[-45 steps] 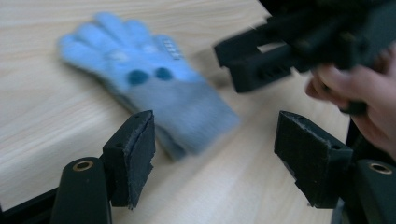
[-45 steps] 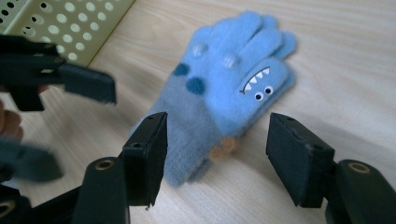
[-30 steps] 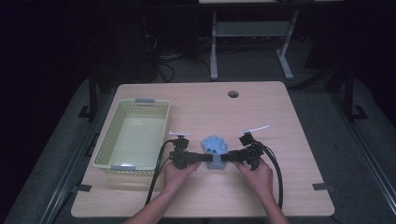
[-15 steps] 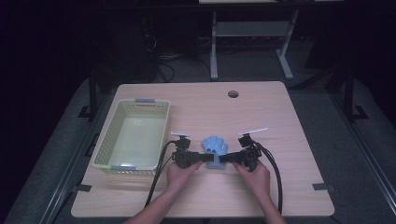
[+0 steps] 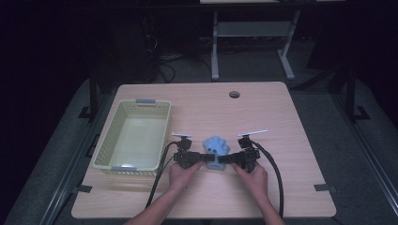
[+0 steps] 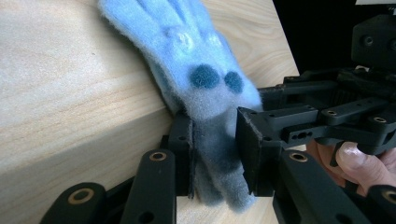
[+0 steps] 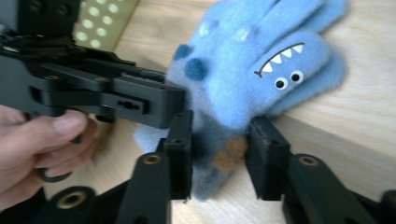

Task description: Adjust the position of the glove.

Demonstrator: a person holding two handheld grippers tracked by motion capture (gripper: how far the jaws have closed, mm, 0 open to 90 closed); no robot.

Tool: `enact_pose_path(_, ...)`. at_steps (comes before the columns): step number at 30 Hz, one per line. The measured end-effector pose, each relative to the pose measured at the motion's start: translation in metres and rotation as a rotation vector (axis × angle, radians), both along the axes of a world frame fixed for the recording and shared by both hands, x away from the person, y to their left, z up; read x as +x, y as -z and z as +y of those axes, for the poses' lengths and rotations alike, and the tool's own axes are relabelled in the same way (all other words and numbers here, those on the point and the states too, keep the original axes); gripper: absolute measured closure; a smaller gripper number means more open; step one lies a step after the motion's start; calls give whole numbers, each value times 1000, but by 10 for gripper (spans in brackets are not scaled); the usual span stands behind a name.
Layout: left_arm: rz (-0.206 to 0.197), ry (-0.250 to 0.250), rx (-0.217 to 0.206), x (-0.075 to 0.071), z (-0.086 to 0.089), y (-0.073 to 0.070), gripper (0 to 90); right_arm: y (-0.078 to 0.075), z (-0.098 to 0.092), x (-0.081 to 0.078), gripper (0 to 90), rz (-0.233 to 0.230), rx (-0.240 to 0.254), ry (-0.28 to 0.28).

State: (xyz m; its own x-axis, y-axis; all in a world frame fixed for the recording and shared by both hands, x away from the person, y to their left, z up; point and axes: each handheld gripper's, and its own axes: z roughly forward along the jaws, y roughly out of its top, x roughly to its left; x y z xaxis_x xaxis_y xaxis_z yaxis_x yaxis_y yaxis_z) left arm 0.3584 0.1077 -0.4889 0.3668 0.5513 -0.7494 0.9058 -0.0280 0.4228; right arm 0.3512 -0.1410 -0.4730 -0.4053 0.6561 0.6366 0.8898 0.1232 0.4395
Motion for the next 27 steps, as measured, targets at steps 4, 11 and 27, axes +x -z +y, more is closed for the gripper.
enact_pose_path(4,-2,7,1,0,0,0,697,-1,1,0,716,-12,5,-9)
enact_pose_path(11,5,34,-35,1,1,-1,725,-5,-1,-1,764,-30,17,-27)
enact_pose_path(27,-11,81,-78,5,-5,-9,777,-18,-12,-4,785,-32,34,-26)
